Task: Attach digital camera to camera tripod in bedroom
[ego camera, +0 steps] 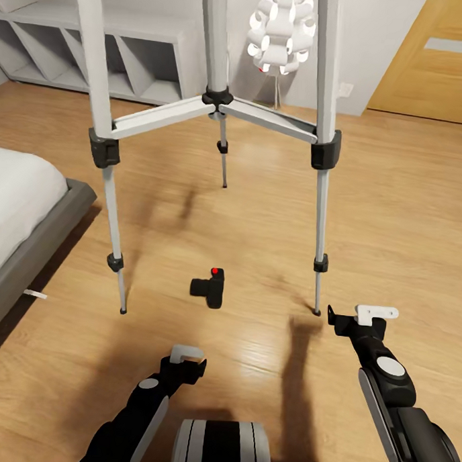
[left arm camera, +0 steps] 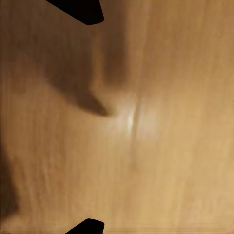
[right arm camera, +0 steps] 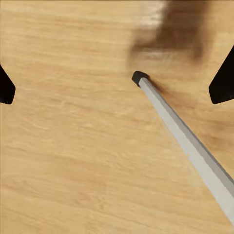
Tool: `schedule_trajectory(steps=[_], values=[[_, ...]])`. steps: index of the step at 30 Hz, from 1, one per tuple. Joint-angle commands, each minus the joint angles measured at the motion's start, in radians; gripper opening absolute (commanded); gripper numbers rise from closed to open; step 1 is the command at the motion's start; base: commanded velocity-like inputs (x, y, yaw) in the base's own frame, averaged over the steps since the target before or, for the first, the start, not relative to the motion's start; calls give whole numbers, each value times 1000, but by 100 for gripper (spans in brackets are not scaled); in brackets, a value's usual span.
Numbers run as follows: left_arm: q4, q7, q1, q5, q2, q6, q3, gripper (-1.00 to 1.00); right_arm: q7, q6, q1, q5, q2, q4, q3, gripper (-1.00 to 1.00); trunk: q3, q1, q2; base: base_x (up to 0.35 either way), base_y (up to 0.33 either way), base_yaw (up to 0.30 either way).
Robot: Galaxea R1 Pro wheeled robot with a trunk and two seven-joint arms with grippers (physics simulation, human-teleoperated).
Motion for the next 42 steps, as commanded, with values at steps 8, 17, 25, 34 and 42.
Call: schedule_trajectory(steps=[8, 17, 25, 34, 42], values=[[-2, 0, 0, 6, 0, 6, 0, 100, -4, 4, 0, -1, -1, -2, 0, 100, -1, 0, 0, 221, -173, 0], [-2, -1, 0, 6, 0, 6, 0, 100, -4, 4, -1, -1, -1, -1, -6, 100, 1, 0, 0, 61, -41, -37], [-3, 0, 0, 6, 1, 6, 0, 100, -4, 4, -1, -2, -1, -2, -6, 100, 8, 0, 0, 190, -2, -142], [-27, 44, -2, 0, 4, 95, 10, 100, -4, 0, 0, -3, 2, -15, -6, 100, 9, 0, 0, 25, 0, -16], [-87, 60, -7, -1, 21, 303, 16, 100, -3, 0, -1, -3, 2, -24, -6, 100, 9, 0, 0, 0, 0, 0]])
